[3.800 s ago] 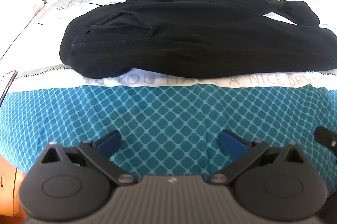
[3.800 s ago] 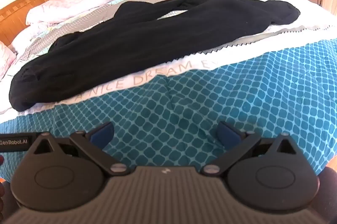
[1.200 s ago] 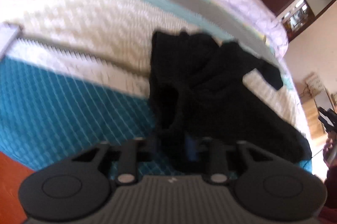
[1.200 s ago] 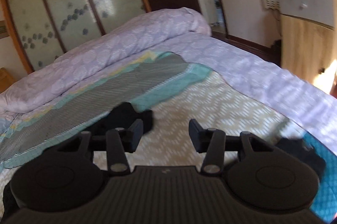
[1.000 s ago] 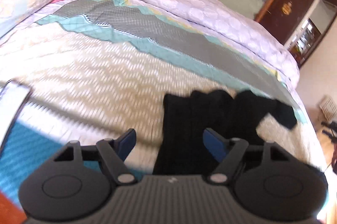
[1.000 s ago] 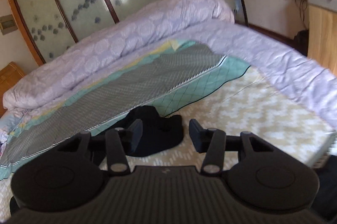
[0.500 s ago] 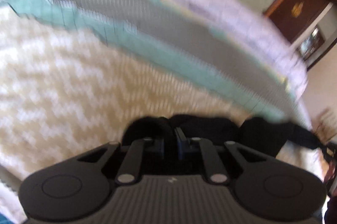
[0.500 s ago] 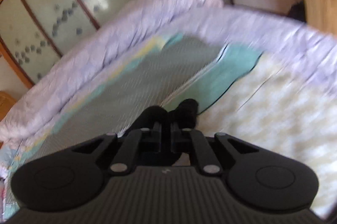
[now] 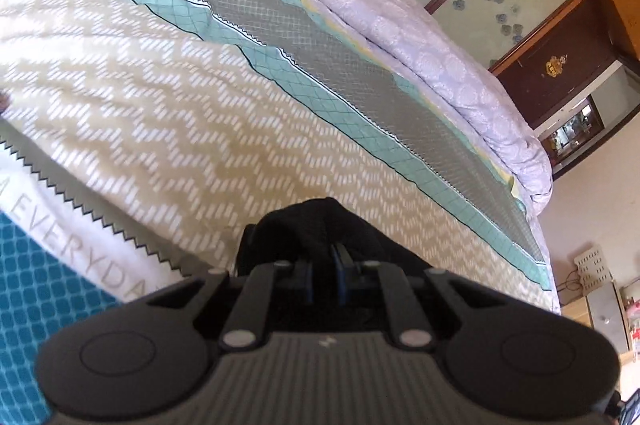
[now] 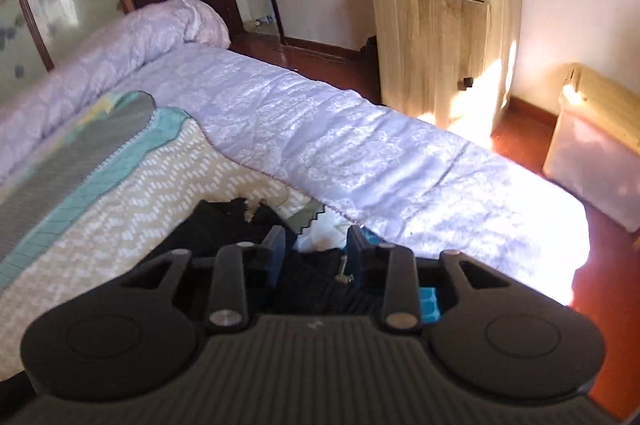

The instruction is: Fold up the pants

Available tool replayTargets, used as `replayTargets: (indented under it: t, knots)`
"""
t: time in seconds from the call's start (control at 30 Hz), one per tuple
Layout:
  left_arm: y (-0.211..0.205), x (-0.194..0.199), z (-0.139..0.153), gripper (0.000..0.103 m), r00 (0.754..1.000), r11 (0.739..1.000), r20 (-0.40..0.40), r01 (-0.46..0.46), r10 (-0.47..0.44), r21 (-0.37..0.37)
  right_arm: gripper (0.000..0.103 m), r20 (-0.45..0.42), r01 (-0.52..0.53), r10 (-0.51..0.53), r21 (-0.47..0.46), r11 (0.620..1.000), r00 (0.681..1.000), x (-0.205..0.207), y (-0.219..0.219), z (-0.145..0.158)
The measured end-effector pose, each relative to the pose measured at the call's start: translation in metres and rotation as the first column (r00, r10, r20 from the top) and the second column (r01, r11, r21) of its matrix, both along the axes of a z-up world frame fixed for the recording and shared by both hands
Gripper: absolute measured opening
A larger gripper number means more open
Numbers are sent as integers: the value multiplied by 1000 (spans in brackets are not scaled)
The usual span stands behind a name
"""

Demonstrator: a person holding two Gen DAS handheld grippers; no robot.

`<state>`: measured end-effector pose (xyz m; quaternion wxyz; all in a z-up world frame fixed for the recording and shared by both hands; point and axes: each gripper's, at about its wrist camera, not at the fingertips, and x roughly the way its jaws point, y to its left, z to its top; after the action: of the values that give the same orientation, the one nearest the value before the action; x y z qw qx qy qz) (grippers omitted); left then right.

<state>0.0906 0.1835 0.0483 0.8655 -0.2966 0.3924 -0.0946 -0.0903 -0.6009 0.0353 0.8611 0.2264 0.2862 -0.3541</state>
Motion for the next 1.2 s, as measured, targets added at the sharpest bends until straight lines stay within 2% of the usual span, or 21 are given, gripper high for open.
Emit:
replayTargets:
  t: [0.13, 0.23, 0.3, 0.43, 0.5, 0.53, 0.57, 0.6, 0.67, 0.7, 0.77, 0.8, 0.83, 0.87, 1.03, 1.1, 1.2]
  knots:
    - [3, -7, 8, 10, 1000, 1000, 16, -17, 17, -21, 39, 57, -100, 100, -1, 995, 993, 25, 4, 20]
    - [3, -11, 11, 9, 999, 1000, 19, -27, 28, -9, 49, 83, -164, 162, 13, 986, 983, 53, 12, 20]
    - [4, -12, 11, 9, 999, 999, 16, -41, 41, -2, 56, 48, -193, 191, 24, 981, 980, 80, 15, 12]
    - [9, -9, 10, 9, 998, 998, 5, -70, 70, 1, 56, -94, -186, 189, 36, 982, 978, 133, 8, -26]
    - [9, -6, 10, 9, 998, 998, 4, -67, 67, 8, 55, -163, -195, 200, 49, 980, 966, 150, 6, -48]
    - [7, -4, 11, 9, 998, 998, 4, -62, 62, 15, 51, -183, -206, 217, 78, 975, 959, 157, 6, -58]
    - [5, -3, 12, 10, 999, 998, 5, -52, 52, 21, 13, -191, -225, 238, 85, 971, 952, 160, 8, -64]
    - [1, -1, 13, 10, 999, 999, 5, -39, 39, 30, 8, -192, -238, 248, 77, 968, 949, 160, 12, -64]
    - [-6, 4, 12, 14, 1000, 997, -8, -21, 22, 72, 5, -170, -229, 230, 26, 973, 958, 155, 17, -55]
    - [-10, 6, 13, 14, 1000, 994, -6, -23, 23, 105, 5, -129, -209, 207, -6, 978, 970, 147, 17, -45]
    - [-14, 10, 11, 21, 1000, 988, 3, -16, 15, 153, 5, 18, -151, 151, -20, 988, 988, 125, 7, -21]
    - [-14, 13, 10, 23, 1000, 988, 4, -11, 11, 157, 5, 80, -128, 129, -15, 992, 988, 114, 2, -11]
    - [-14, 15, 8, 29, 1000, 988, 0, -12, 12, 154, 5, 114, -113, 113, -12, 994, 987, 107, -3, -2]
    - [-13, 16, 7, 37, 1000, 988, -3, -19, 20, 151, 5, 123, -107, 108, -14, 994, 987, 102, -6, 3]
    - [-6, 22, 4, 55, 998, 991, 11, -55, 54, 121, 5, 101, -123, 126, -35, 992, 987, 95, -4, 17]
    - [-6, 27, 3, 58, 999, 995, 11, -44, 43, 93, 5, 115, -112, 114, -25, 993, 987, 93, -4, 17]
    - [-14, 34, 0, 58, 998, 997, -55, 26, -22, 69, 5, 126, -97, 96, 0, 995, 987, 91, -5, 16]
